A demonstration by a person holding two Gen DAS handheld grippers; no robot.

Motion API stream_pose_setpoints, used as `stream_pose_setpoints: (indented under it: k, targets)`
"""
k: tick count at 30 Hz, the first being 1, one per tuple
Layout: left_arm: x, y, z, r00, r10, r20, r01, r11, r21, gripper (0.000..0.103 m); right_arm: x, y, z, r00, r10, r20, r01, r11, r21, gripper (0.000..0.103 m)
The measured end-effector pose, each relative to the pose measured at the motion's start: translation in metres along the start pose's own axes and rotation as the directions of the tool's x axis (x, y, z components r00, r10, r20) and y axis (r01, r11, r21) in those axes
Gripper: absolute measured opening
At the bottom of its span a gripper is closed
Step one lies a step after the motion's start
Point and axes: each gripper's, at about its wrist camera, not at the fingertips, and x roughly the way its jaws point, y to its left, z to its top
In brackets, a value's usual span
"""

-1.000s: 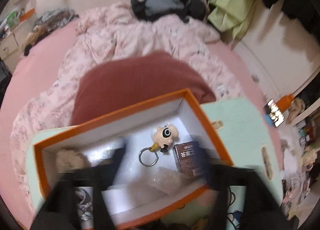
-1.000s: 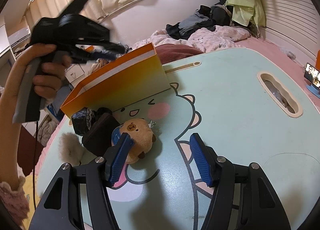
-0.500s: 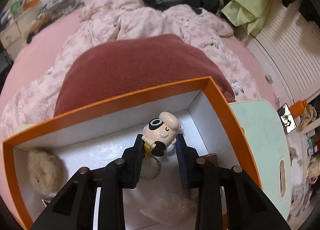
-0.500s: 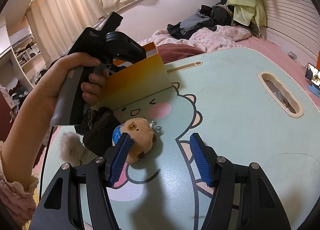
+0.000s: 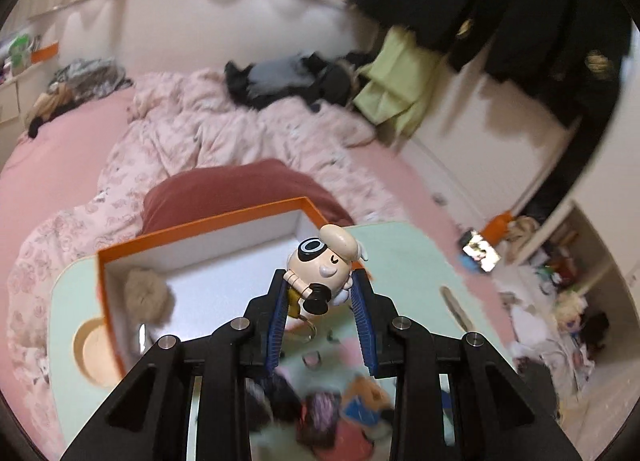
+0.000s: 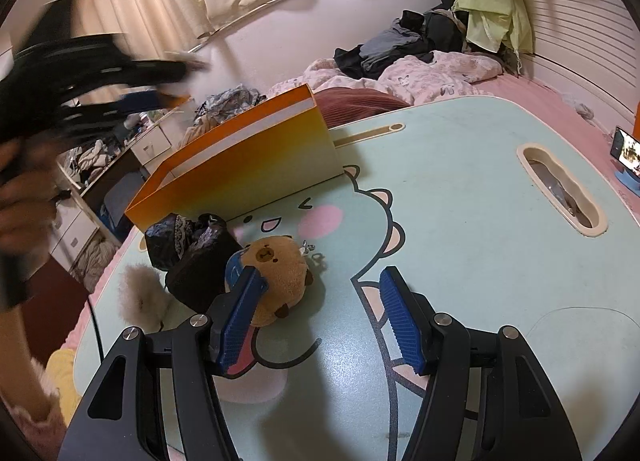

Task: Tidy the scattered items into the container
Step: 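Grasp the white figurine keychain in the box with the left gripper, set it down, then grasp the beige fluffy pom-pom with the right gripper, place it on the table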

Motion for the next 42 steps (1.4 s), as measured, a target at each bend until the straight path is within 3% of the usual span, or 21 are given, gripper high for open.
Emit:
stream_pose_setpoints:
  k: [3, 7, 10, 15, 17, 19, 24, 29, 34, 36, 38, 41, 42]
  targets:
    - [-0.008, 0.006, -0.032, 0.999, 0.022, -0.025, -0.022, 1.000, 0.017, 0.030, 0.000, 0.000, 0.000, 1.000, -0.001, 0.000, 0.001, 1.000, -0.001, 0.063]
    - [0.008, 0.021, -0.071, 0.994, 0.099, -0.042, -0.099, 0.995, 0.002, 0.030, 0.000, 0.000, 0.000, 1.000, -0.004, -0.002, 0.004, 1.000, -0.005, 0.063]
    - [0.024, 0.031, -0.090, 0.992, 0.104, -0.078, -0.106, 0.994, -0.029, 0.030, 0.000, 0.001, 0.000, 1.000, -0.007, -0.003, 0.006, 1.000, -0.009, 0.063]
    - [0.022, 0.027, -0.106, 0.990, 0.139, -0.022, -0.140, 0.990, -0.016, 0.030, 0.000, 0.000, 0.001, 1.000, -0.008, -0.004, 0.008, 1.000, -0.013, 0.063]
    - [0.018, 0.023, -0.108, 0.990, 0.138, -0.004, -0.138, 0.990, -0.010, 0.039, 0.000, 0.000, 0.001, 1.000, -0.009, -0.004, 0.009, 1.000, -0.013, 0.063]
    - [0.009, 0.021, -0.109, 0.991, 0.126, 0.032, -0.126, 0.992, -0.016, 0.057, 0.000, 0.000, 0.001, 1.000, -0.009, -0.004, 0.009, 1.000, -0.013, 0.063]
    - [-0.022, 0.015, -0.102, 0.984, 0.152, 0.098, -0.156, 0.987, 0.039, 0.060, 0.000, 0.000, 0.001, 1.000, -0.011, -0.005, 0.011, 1.000, -0.016, 0.063]
    - [-0.049, 0.016, -0.076, 0.979, 0.197, 0.054, -0.201, 0.976, 0.080, 0.068, 0.001, 0.002, 0.002, 1.000, -0.014, -0.011, 0.014, 1.000, -0.020, 0.063]
    - [-0.093, 0.026, -0.039, 0.985, 0.134, 0.107, -0.140, 0.989, 0.047, 0.077, 0.000, 0.007, 0.013, 0.999, -0.038, -0.035, 0.036, 0.998, -0.045, 0.063]
    - [-0.117, 0.023, -0.016, 0.969, 0.167, 0.181, -0.185, 0.979, 0.089, 0.077, -0.007, 0.011, 0.027, 0.998, -0.051, -0.023, 0.050, 0.997, -0.055, 0.063]
    - [-0.137, 0.016, 0.005, 0.936, 0.233, 0.264, -0.278, 0.949, 0.148, 0.082, -0.016, 0.014, 0.051, 0.999, -0.046, -0.011, 0.045, 0.997, -0.058, 0.063]
    - [-0.154, 0.004, 0.035, 0.876, 0.327, 0.354, -0.416, 0.884, 0.214, 0.084, -0.023, 0.024, 0.095, 0.998, -0.057, -0.023, 0.055, 0.993, -0.103, 0.063]
    - [-0.157, 0.002, 0.044, 0.868, 0.338, 0.364, -0.433, 0.874, 0.221, 0.084, -0.024, 0.027, 0.108, 0.998, -0.054, -0.026, 0.050, 0.992, -0.118, 0.063]
